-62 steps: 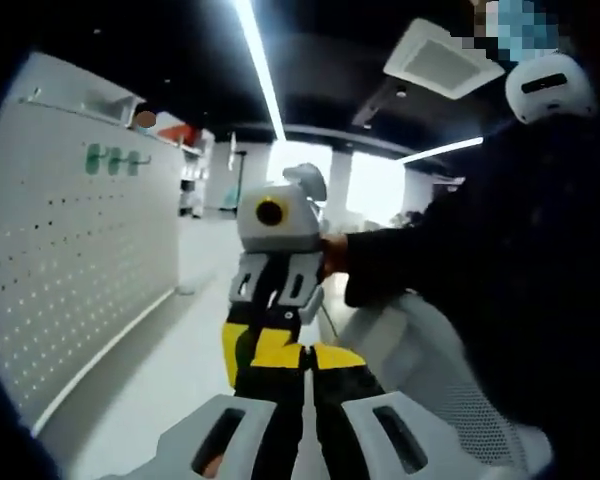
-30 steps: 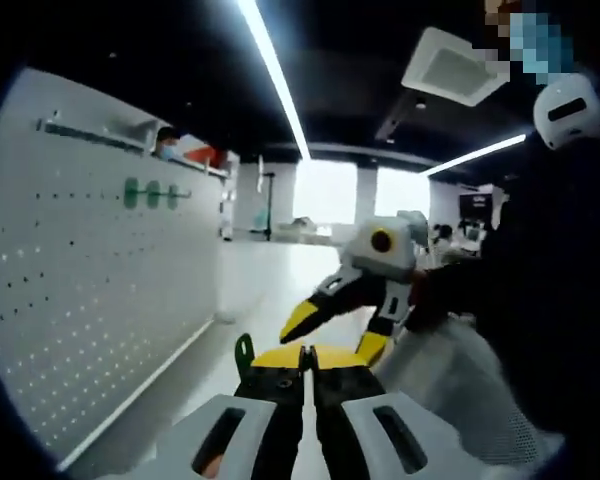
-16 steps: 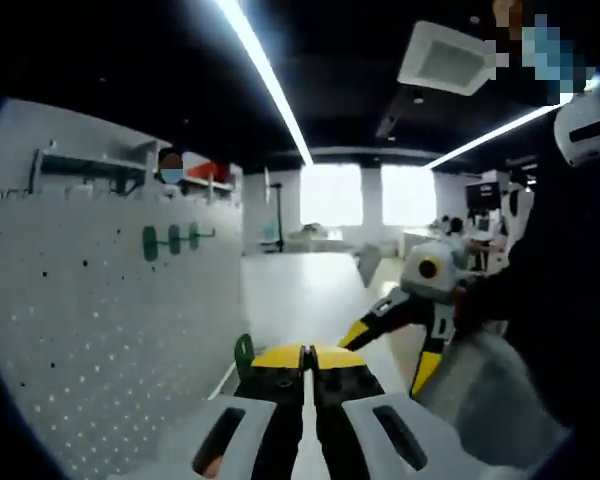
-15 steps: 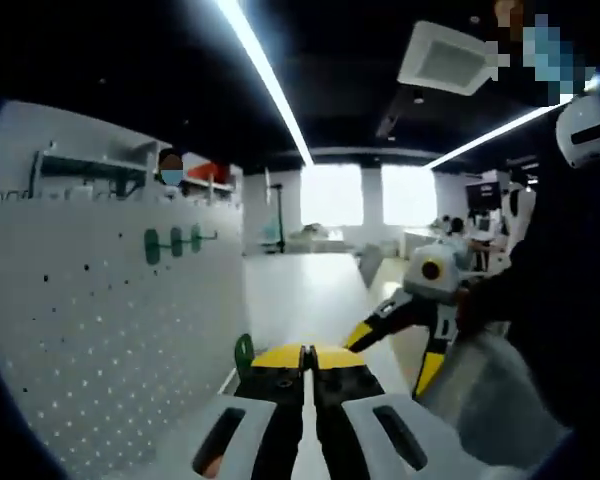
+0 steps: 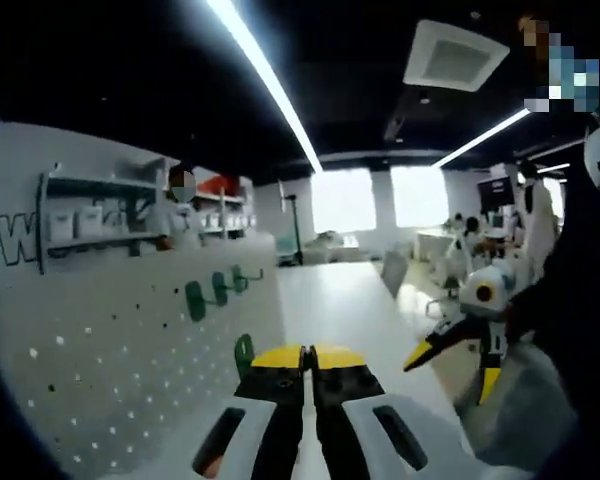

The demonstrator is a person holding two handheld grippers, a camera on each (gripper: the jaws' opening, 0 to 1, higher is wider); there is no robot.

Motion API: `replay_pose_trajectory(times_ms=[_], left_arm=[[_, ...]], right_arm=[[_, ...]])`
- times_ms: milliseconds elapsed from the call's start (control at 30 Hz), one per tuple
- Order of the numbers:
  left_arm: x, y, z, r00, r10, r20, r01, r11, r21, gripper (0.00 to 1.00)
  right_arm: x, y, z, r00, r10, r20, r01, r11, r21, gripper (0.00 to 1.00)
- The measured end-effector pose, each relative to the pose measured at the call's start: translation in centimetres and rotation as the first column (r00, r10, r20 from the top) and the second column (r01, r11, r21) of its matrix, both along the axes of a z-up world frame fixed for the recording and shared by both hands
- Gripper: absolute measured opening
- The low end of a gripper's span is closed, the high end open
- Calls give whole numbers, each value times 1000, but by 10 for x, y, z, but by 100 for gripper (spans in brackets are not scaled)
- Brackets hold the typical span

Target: Insert the hook assembly into the mounting plate slot until the hook locks in place.

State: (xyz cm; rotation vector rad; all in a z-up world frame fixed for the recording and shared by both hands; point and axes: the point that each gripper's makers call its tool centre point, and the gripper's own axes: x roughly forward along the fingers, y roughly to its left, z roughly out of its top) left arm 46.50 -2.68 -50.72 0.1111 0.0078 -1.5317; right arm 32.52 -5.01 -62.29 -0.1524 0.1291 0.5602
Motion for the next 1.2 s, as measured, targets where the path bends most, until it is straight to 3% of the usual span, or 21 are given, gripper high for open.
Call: replay_pose_trajectory(times_ms=[300,700,1200], left_arm=[[27,-18,12,1000,6,3,-6,1000,-12,2],[61,-27,14,998,48,29,-47,998,-45,2],[75,-29,16,999,26,46,-22,996,-82,1]], right_arm=[[-13,-22,25,996,-74,39,74,997,4,81],[-24,-60,42,980,-188,69,187,982,21,80],[-21,-62,46,974,-216,64,215,976,13,79]])
